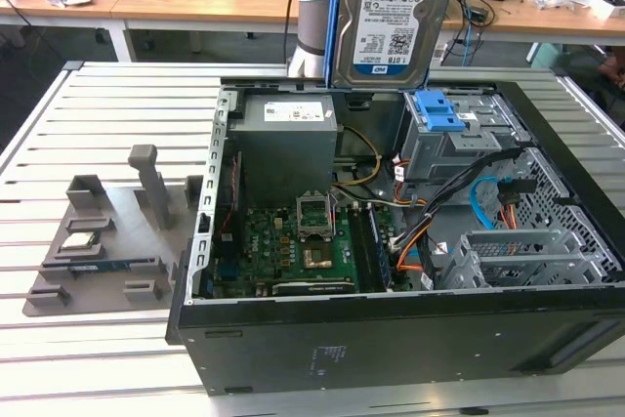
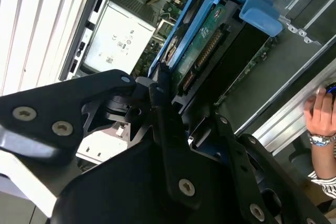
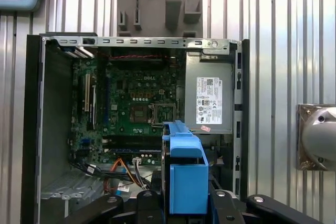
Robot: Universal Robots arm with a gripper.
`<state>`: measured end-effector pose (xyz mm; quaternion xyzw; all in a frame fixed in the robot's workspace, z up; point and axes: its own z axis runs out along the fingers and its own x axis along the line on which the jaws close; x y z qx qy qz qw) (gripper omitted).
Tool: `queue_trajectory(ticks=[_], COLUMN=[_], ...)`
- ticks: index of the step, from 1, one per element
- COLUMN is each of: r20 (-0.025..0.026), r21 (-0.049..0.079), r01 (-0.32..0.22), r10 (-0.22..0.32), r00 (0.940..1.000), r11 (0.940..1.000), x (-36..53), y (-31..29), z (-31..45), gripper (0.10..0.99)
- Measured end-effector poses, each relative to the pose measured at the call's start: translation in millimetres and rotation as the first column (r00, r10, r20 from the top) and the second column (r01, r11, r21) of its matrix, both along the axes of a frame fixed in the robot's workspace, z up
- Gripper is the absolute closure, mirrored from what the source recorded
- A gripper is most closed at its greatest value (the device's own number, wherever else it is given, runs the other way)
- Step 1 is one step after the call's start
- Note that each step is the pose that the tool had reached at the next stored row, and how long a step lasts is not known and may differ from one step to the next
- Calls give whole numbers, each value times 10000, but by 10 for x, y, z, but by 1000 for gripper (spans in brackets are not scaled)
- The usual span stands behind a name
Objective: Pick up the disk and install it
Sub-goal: 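Pick up the disk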
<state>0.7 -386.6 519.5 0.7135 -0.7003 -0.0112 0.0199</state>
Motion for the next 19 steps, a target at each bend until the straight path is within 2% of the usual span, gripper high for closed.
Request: queue_trajectory(ticks=[19], r20=[0], r21=[-58], r01=[0], r10=[0], r00=[10000], r11=[10000], x=[0], y=[-242], z=[-7], gripper=[722])
